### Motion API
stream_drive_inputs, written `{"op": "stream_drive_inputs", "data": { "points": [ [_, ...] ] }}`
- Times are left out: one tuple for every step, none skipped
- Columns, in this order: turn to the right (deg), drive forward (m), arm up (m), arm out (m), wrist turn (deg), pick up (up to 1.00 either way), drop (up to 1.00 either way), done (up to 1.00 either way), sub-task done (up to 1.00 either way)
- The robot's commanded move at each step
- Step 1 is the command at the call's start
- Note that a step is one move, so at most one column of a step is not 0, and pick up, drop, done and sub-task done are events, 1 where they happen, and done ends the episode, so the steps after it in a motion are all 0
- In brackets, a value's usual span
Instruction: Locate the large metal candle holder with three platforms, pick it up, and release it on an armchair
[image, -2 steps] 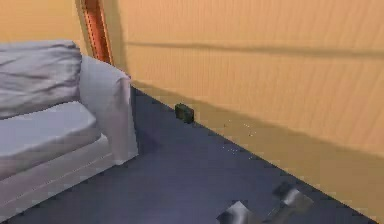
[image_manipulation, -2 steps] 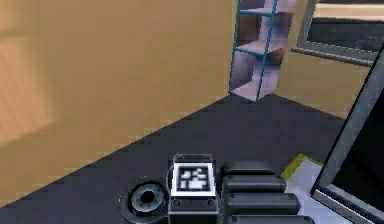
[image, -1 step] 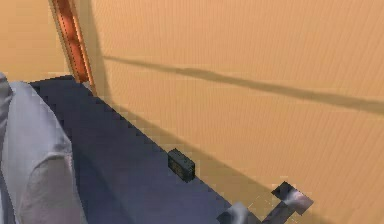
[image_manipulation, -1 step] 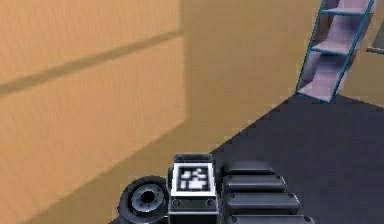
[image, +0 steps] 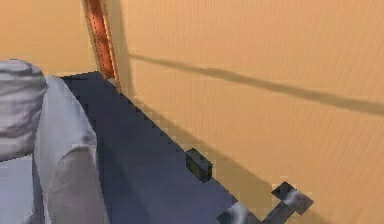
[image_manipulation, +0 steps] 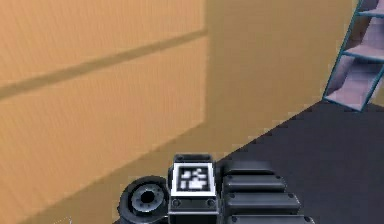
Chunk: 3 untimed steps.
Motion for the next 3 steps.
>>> {"op": "stream_drive_inputs", "data": {
  "points": [
    [0.0,0.35,0.0,0.0,0.0,0.0,0.0,0.0,0.0],
    [-18.0,0.0,0.0,0.0,0.0,0.0,0.0,0.0,0.0],
    [0.0,0.5,0.0,0.0,0.0,0.0,0.0,0.0,0.0]
  ]
}}
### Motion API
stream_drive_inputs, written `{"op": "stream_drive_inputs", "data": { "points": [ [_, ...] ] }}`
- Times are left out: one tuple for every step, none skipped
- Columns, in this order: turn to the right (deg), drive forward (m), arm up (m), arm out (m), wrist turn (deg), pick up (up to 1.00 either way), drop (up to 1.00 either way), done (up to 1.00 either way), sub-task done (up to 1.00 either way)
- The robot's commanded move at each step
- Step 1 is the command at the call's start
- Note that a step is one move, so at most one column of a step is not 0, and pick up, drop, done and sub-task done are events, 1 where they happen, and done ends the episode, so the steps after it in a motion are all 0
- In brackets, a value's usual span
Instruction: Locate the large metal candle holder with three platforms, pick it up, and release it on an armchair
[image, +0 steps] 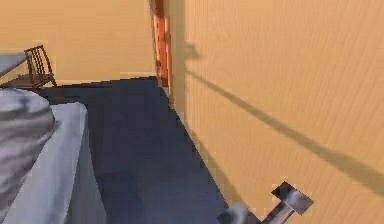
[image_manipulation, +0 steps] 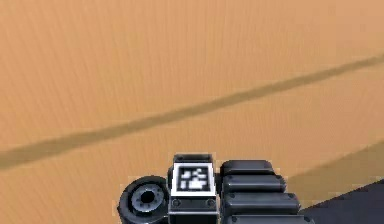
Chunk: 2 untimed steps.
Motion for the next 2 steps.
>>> {"op": "stream_drive_inputs", "data": {
  "points": [
    [-12.0,0.0,0.0,0.0,0.0,0.0,0.0,0.0,0.0],
    [0.0,1.0,0.0,0.0,0.0,0.0,0.0,0.0,0.0]
  ]
}}
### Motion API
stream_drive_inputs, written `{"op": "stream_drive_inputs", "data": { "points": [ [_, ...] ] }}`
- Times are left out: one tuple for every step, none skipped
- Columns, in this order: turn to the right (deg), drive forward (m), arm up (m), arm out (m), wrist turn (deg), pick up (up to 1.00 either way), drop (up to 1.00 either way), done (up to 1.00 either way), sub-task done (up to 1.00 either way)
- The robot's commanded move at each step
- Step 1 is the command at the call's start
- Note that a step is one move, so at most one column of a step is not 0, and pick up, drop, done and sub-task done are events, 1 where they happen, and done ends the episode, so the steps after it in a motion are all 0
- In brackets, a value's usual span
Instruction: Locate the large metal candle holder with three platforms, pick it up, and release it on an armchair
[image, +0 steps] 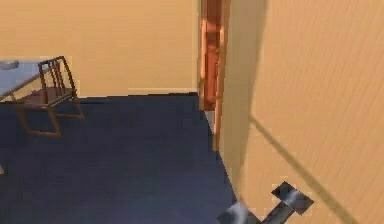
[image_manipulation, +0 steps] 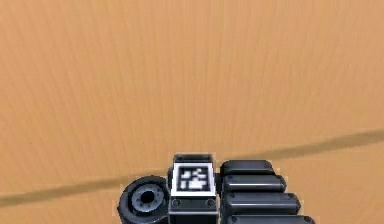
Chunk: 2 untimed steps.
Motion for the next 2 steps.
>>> {"op": "stream_drive_inputs", "data": {
  "points": [
    [0.0,1.0,0.0,0.0,0.0,0.0,0.0,0.0,0.0],
    [0.0,0.9,0.0,0.0,0.0,0.0,0.0,0.0,0.0]
  ]
}}
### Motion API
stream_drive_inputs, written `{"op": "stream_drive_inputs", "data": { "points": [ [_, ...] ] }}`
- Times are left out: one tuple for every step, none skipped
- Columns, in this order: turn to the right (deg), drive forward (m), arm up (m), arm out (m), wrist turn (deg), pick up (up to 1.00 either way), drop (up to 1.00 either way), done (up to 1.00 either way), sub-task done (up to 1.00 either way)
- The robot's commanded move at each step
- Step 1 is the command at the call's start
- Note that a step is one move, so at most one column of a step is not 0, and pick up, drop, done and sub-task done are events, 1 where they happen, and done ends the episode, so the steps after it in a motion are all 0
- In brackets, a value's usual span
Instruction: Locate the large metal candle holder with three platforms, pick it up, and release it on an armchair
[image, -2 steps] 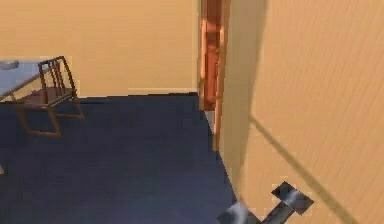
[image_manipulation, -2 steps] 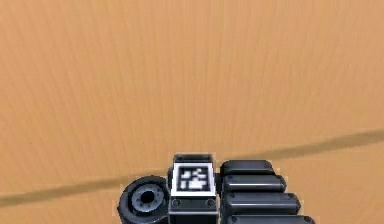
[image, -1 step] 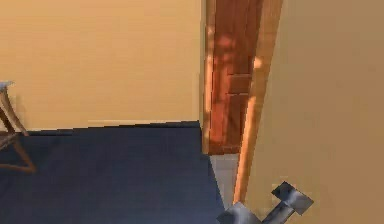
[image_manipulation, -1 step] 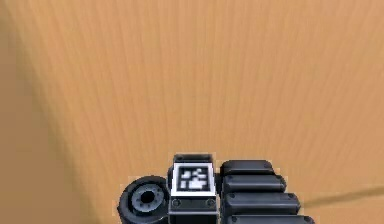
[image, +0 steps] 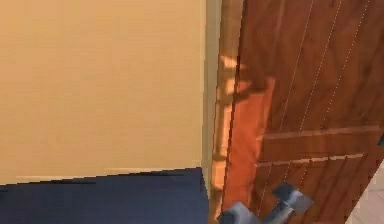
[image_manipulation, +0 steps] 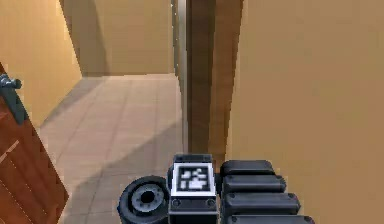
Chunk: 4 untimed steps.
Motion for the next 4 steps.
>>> {"op": "stream_drive_inputs", "data": {
  "points": [
    [27.0,0.0,0.0,0.0,0.0,0.0,0.0,0.0,0.0],
    [0.0,0.15,0.0,0.0,0.0,0.0,0.0,0.0,0.0],
    [39.0,0.0,0.0,0.0,0.0,0.0,0.0,0.0,0.0],
    [0.0,1.0,0.0,0.0,0.0,0.0,0.0,0.0,0.0]
  ]
}}
